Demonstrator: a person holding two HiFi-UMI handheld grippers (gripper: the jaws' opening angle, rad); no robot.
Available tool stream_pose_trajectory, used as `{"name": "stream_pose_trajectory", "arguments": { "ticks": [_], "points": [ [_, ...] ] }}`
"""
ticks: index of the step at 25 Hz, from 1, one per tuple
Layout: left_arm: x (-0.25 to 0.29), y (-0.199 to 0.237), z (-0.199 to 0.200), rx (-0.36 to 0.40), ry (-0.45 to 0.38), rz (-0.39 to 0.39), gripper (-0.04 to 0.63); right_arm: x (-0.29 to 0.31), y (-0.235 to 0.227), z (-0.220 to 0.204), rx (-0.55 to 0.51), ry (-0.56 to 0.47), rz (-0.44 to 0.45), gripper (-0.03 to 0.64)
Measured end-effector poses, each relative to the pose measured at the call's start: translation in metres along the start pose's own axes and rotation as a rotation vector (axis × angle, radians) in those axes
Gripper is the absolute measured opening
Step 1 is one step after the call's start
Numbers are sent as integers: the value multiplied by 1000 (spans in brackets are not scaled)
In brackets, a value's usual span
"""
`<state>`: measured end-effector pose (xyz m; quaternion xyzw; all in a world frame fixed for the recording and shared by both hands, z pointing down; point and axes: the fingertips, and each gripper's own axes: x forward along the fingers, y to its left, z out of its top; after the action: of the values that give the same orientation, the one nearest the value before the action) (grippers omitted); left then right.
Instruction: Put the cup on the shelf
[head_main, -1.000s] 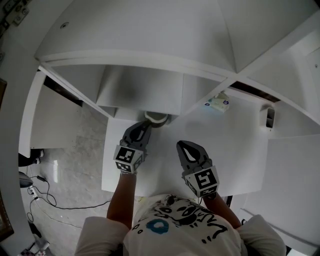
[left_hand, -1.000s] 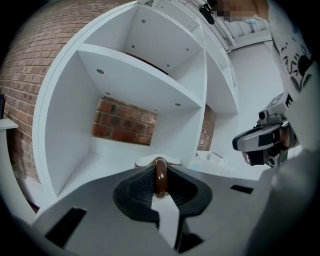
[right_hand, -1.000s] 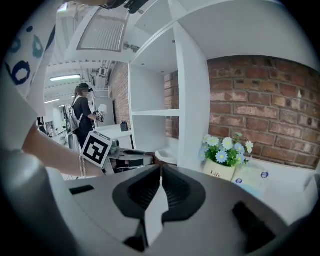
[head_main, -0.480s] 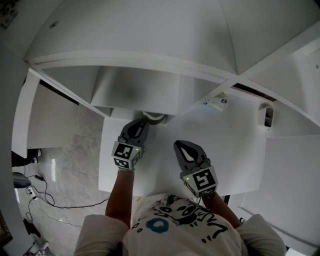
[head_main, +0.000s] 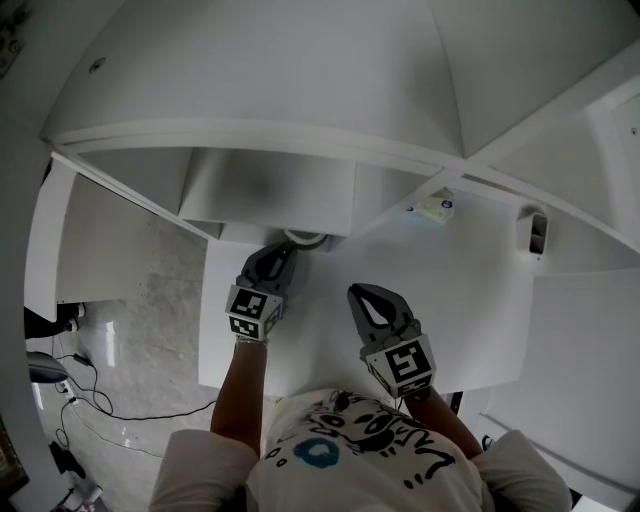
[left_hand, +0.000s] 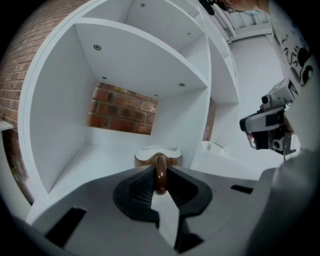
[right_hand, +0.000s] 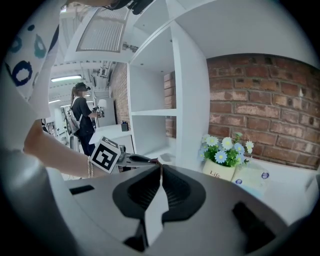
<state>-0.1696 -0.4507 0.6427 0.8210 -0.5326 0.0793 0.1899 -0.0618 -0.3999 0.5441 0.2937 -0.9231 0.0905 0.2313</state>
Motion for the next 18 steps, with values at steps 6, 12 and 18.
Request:
{"name": "stream_pose_trajectory", "arguments": {
  "ticks": [6,12,18],
  "points": [
    [6,-7,-6,23,23,-10,60,-4,-2,-2,8,0,-5,29],
    [8,-7,-12,31,45,-3,60,-8,-6,-7,11,11,-5,29],
    [11,-9,-18,26,70,0,61,-10,2,3,34,-19,9,29]
  ]
}}
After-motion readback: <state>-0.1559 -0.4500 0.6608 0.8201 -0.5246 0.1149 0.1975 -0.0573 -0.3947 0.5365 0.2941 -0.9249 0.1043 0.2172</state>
